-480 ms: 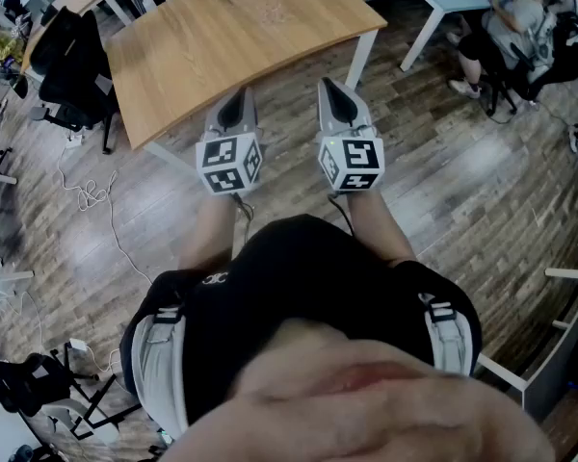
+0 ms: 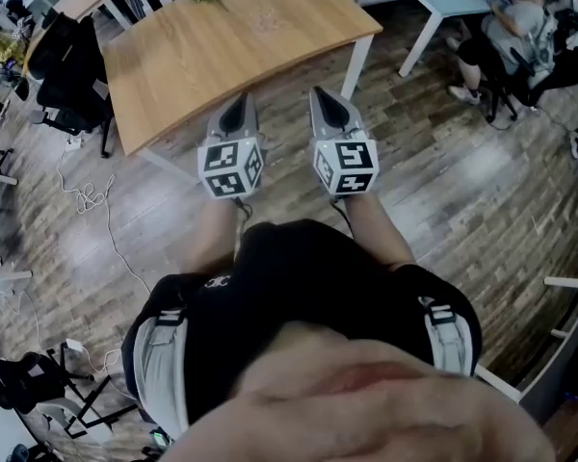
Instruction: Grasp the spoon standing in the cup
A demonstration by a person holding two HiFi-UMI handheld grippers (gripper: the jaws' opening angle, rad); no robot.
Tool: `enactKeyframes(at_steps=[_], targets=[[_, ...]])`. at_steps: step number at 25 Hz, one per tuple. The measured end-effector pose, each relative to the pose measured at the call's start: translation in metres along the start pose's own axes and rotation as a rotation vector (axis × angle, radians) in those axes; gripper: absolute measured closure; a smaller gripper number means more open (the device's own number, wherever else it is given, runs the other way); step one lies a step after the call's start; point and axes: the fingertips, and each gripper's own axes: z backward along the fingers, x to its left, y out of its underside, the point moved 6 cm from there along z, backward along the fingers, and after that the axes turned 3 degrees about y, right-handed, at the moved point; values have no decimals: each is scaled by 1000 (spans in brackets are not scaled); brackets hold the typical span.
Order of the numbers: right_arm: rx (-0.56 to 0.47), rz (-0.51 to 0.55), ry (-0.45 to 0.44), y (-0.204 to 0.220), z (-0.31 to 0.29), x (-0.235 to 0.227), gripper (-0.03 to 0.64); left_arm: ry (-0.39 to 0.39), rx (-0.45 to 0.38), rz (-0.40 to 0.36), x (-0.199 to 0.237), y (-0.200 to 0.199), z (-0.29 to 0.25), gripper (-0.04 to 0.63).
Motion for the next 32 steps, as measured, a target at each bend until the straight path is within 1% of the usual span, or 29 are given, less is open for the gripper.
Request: enactKeyframes(at_steps=[6, 11, 18, 25, 29, 32], targets=[[-3, 14, -42, 3, 0, -15, 617, -3, 19, 7, -15, 10, -15, 584], [14, 19, -37, 9, -12, -30, 617, -12, 4, 24, -15, 12, -37, 584], [9, 17, -31, 12, -42, -58, 617, 14, 6, 32, -13, 16, -83, 584], [23, 36, -20, 13, -98, -94, 617, 45, 16, 37, -1, 13, -155, 584], [11, 46, -23, 1, -139, -113, 617, 51, 0, 33, 13, -1, -199, 584], [3, 57, -29, -6, -170, -119, 617, 53, 6, 47, 30, -6, -228, 584]])
